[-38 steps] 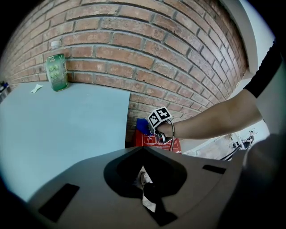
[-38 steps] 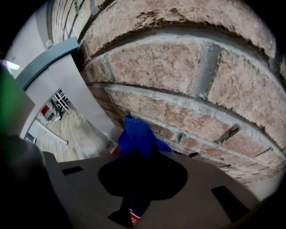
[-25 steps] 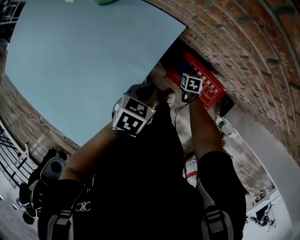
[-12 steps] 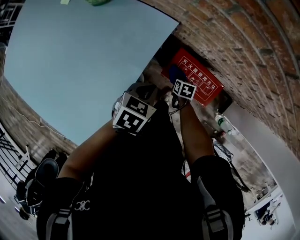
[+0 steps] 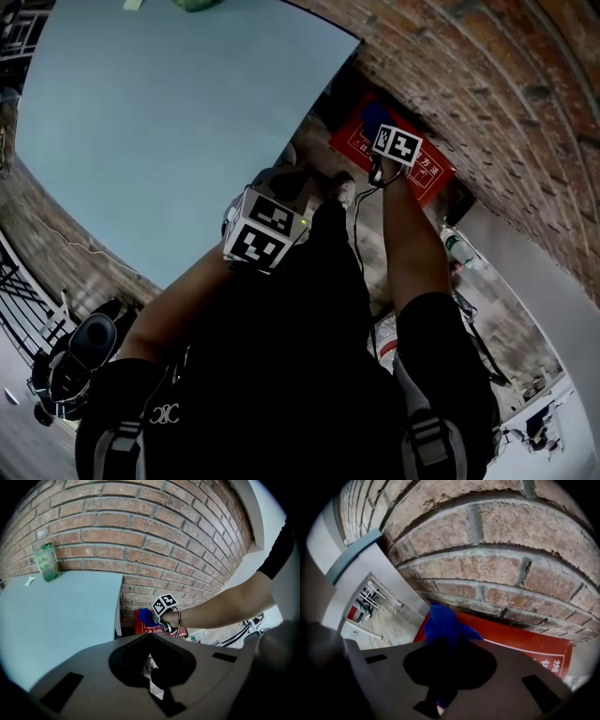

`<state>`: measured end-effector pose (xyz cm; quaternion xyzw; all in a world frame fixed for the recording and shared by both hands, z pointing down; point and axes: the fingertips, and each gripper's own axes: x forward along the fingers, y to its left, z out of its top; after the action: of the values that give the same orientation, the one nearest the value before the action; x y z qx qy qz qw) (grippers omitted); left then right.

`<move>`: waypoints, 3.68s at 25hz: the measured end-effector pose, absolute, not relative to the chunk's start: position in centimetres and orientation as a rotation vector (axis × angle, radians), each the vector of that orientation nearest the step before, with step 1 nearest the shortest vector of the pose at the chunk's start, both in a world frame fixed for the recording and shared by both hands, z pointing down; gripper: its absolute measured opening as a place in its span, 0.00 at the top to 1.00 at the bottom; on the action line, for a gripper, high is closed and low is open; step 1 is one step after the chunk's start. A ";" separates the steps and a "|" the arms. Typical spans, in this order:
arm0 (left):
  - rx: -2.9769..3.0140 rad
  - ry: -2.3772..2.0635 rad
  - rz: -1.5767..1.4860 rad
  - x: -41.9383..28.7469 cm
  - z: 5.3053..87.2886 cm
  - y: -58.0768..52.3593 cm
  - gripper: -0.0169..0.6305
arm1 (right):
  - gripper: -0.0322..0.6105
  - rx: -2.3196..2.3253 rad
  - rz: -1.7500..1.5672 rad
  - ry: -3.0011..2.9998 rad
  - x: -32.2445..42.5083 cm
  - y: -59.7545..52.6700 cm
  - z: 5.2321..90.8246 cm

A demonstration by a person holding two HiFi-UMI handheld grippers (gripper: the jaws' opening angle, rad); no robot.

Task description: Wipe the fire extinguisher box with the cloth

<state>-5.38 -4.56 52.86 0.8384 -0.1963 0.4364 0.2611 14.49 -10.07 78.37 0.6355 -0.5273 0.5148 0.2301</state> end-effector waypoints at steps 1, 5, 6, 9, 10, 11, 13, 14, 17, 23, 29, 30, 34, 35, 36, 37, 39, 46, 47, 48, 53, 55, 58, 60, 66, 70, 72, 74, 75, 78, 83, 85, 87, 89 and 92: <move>2.270 -0.531 1.189 -5.4 52.9 -4.5 0.96 | 0.86 1.762 1.417 -1.440 15.2 -10.4 78.3; 2.270 -0.535 1.202 -5.4 52.9 -4.1 0.96 | 0.86 1.831 1.421 -1.358 18.1 -10.5 78.0; 2.271 -0.536 1.207 -5.3 52.9 -4.0 0.96 | 0.86 1.856 1.431 -1.329 18.8 -10.3 78.0; 2.281 -0.535 1.216 -5.0 52.5 -3.8 0.96 | 0.86 1.900 1.467 -1.286 20.3 -9.3 77.9; 2.287 -0.534 1.214 -4.8 52.3 -3.6 0.96 | 0.86 1.903 1.467 -1.287 20.8 -8.8 77.9; 2.294 -0.534 1.211 -4.5 52.1 -3.5 0.96 | 0.86 1.904 1.462 -1.290 21.3 -8.3 77.8; 2.313 -0.529 1.211 -3.8 51.7 -3.4 0.96 | 0.86 1.916 1.451 -1.287 22.5 -7.2 77.7; 2.321 -0.526 1.214 -3.4 51.6 -3.3 0.96 | 0.86 1.928 1.452 -1.279 23.2 -6.5 77.8; 2.327 -0.512 1.227 -1.9 51.8 -2.4 0.96 | 0.86 1.958 1.462 -1.245 25.8 -3.9 78.0; 2.329 -0.497 1.242 0.0 52.2 0.0 0.96 | 0.86 1.929 1.467 -1.217 30.9 1.9 78.3; 2.322 -0.472 1.277 1.4 52.7 2.3 0.96 | 0.86 1.885 1.414 -1.167 33.4 6.5 78.5; 2.316 -0.464 1.282 1.7 52.9 2.8 0.96 | 0.86 1.865 1.405 -1.170 33.1 7.0 78.5; 2.339 -0.428 1.291 3.0 52.7 4.0 0.96 | 0.86 1.888 1.455 -1.155 32.5 8.3 78.6; 2.349 -0.421 1.293 3.2 52.6 4.1 0.96 | 0.86 1.912 1.479 -1.145 32.4 8.5 78.6; 2.352 -0.416 1.296 3.2 52.5 4.1 0.96 | 0.86 1.936 1.503 -1.134 32.4 8.7 78.7; 2.347 -0.416 1.300 3.1 52.5 4.2 0.96 | 0.86 1.959 1.524 -1.121 32.3 8.9 78.7; 2.337 -0.423 1.309 2.6 52.7 3.9 0.96 | 0.86 2.003 1.551 -1.088 32.0 8.9 78.8; 2.326 -0.441 1.319 0.8 52.1 2.0 0.96 | 0.86 2.058 1.583 -1.015 29.7 6.8 78.6; 2.328 -0.443 1.326 0.5 52.2 1.6 0.96 | 0.86 2.044 1.598 -1.037 28.6 6.0 78.7; 2.329 -0.447 1.333 0.3 52.2 1.2 0.96 | 0.86 2.028 1.607 -1.060 27.4 5.2 78.9; 2.331 -0.465 1.319 -0.4 52.0 -0.2 0.96 | 0.86 1.944 1.592 -1.127 23.2 1.0 78.8; 2.325 -0.473 1.313 -0.9 52.1 -0.4 0.96 | 0.86 1.853 1.556 -1.180 21.5 -1.0 78.8; 2.307 -0.487 1.316 -1.8 52.7 -0.6 0.96 | 0.86 1.707 1.464 -1.273 18.8 -3.5 79.4; 2.295 -0.502 1.309 -2.4 52.8 -0.6 0.96 | 0.86 1.618 1.367 -1.336 17.1 -4.4 79.4; 2.266 -0.552 1.299 -4.2 52.8 -0.8 0.96 | 0.86 1.394 1.038 -1.466 13.6 -4.7 78.7; 2.256 -0.562 1.284 -3.7 52.8 -0.6 0.96 | 0.86 1.135 0.764 -1.583 11.1 -3.4 78.6; 2.274 -0.550 1.280 -2.8 52.6 -0.3 0.96 | 0.86 0.981 0.607 -1.628 10.6 -2.4 78.9; 2.288 -0.539 1.282 -2.1 52.5 0.0 0.96 | 0.86 0.836 0.492 -1.651 10.4 -1.5 79.2; 2.290 -0.536 1.284 -1.9 52.5 0.2 0.96 | 0.86 0.782 0.467 -1.655 10.4 -1.0 79.2; 2.293 -0.526 1.295 -1.3 52.4 0.9 0.96 | 0.86 0.703 0.493 -1.653 10.9 0.4 79.3; 2.305 -0.505 1.301 0.2 52.3 2.4 0.96 | 0.86 0.709 0.585 -1.650 12.9 3.3 79.4; 2.305 -0.503 1.295 0.9 52.2 2.7 0.96 | 0.86 0.726 0.614 -1.641 14.0 4.6 79.5; 2.311 -0.498 1.290 1.6 52.2 3.0 0.96 | 0.86 0.753 0.649 -1.630 15.1 6.0 79.6; 2.324 -0.488 1.291 2.2 52.0 3.1 0.96 | 0.86 0.792 0.696 -1.617 16.2 7.3 79.7; 2.343 -0.476 1.292 2.9 51.6 3.3 0.96 | 0.86 0.845 0.750 -1.600 17.5 9.1 79.6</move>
<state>2.94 3.30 51.63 0.8428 -0.1711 0.4648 0.2105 17.53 9.06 79.58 0.3583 -0.6781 0.3180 0.5575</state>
